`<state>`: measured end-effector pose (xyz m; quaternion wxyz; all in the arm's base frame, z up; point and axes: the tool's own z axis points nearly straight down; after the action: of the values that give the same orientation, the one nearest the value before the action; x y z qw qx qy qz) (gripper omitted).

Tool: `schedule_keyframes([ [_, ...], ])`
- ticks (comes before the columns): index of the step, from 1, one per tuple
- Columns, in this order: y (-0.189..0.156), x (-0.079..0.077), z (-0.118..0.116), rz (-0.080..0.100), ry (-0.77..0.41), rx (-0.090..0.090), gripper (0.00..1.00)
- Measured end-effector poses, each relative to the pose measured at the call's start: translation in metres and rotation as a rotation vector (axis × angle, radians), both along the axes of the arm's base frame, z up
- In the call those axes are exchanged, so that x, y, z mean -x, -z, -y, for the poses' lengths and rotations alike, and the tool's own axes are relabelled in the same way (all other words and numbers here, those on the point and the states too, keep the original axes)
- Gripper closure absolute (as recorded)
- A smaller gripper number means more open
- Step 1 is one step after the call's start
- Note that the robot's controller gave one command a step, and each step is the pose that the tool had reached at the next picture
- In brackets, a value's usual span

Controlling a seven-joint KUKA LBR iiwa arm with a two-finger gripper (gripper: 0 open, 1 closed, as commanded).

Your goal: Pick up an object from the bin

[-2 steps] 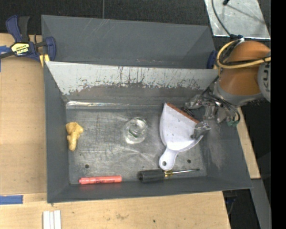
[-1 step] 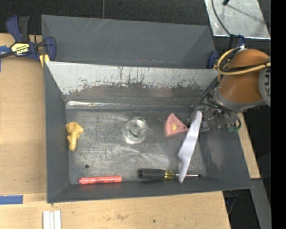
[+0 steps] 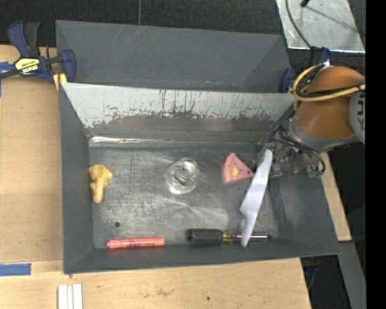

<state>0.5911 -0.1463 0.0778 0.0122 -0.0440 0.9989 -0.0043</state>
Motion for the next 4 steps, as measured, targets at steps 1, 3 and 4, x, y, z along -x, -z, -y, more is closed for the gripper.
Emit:
schedule_keyframes([
  [1, 0.0000, 0.0000, 0.0000, 0.000, -0.001, 0.000, 1.00],
  [3, 0.0001, 0.0000, -0.0001, 0.000, -0.002, 0.000, 1.00],
  [4, 0.0001, 0.0000, -0.0001, 0.000, -0.002, 0.000, 1.00],
])
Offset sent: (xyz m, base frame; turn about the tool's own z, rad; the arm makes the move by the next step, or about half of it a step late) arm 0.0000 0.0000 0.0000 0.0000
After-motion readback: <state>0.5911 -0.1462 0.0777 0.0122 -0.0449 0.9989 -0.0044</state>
